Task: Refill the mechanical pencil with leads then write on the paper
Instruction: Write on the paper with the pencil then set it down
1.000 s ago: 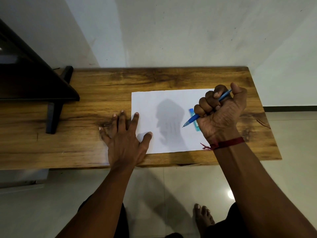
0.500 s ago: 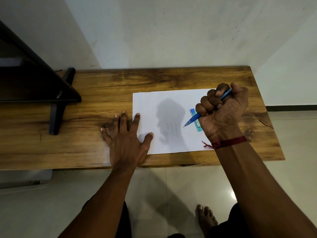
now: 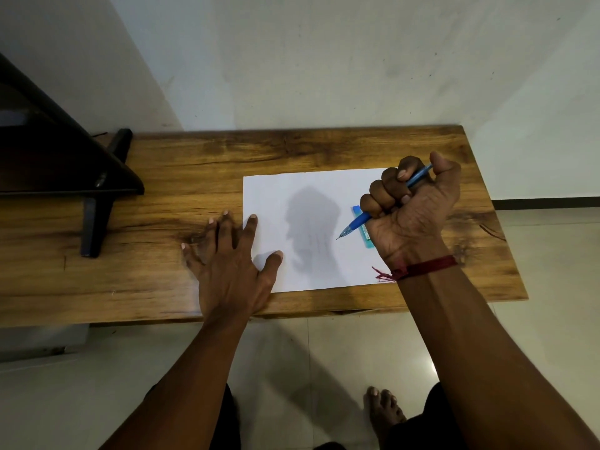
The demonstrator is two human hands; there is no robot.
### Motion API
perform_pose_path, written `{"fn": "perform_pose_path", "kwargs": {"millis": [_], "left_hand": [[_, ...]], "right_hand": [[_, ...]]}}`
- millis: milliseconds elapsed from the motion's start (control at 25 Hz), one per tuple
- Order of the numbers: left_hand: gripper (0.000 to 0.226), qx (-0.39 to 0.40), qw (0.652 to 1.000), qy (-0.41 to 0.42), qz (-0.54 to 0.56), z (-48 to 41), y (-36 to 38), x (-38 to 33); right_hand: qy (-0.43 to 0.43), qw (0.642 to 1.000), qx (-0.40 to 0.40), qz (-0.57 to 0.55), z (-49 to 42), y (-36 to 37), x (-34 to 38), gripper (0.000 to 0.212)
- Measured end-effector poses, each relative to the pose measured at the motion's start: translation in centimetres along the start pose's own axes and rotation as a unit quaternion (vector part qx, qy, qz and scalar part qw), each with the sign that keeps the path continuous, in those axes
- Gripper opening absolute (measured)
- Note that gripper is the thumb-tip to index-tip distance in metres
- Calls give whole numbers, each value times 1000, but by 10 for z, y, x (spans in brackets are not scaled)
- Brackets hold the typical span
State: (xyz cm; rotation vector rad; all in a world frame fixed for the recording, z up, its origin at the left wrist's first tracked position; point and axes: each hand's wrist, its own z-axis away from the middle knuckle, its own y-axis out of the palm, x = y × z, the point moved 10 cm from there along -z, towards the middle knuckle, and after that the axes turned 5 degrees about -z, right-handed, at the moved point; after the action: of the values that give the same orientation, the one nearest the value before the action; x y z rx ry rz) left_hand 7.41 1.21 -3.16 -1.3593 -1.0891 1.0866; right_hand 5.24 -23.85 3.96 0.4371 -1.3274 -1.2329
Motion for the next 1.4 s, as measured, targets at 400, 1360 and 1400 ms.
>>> {"fn": "perform_pose_path", "kwargs": {"millis": [400,1360,1400], "left_hand": [[75,-1,1000,0,5,0,-1,-1],[82,22,1000,2,-16,1,3,-2],[82,22,1000,3,-18,2,3,-2]], "right_hand": [[12,1000,15,6,0,0,-2,46],[-29,726,-79,682,-9,-15,-57,38],[-43,707,-76,702,-10,-13,-59,40]]}}
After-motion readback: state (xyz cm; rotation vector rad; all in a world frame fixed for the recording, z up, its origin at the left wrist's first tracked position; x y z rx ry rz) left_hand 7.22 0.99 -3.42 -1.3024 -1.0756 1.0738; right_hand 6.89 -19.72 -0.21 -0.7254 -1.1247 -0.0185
